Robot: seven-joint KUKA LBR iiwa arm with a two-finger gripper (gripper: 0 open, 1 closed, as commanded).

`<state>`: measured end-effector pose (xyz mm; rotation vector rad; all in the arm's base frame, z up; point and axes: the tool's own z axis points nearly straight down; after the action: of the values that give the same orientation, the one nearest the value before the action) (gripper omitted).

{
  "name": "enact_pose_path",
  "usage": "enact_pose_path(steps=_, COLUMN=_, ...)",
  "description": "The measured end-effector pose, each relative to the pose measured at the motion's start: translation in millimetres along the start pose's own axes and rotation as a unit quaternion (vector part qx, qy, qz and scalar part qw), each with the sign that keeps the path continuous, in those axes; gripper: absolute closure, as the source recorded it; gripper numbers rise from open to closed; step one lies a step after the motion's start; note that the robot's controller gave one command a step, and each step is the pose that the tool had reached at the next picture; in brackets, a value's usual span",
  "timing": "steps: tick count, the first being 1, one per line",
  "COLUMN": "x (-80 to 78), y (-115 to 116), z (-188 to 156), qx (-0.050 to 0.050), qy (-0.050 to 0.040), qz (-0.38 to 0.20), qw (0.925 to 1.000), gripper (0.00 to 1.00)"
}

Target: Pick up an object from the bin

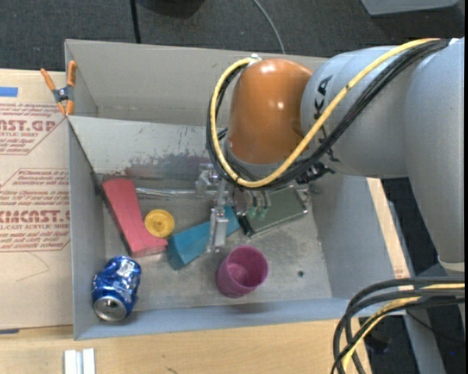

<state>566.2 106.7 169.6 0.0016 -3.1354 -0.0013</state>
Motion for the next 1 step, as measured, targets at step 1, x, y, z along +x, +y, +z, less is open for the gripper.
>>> enact_pose_path(steps=1, x=-1.8, y=-0.6, z=-4.7, qx=0.0, qy=-0.0037, qz=0.001, qw=1.0, gripper=0.0)
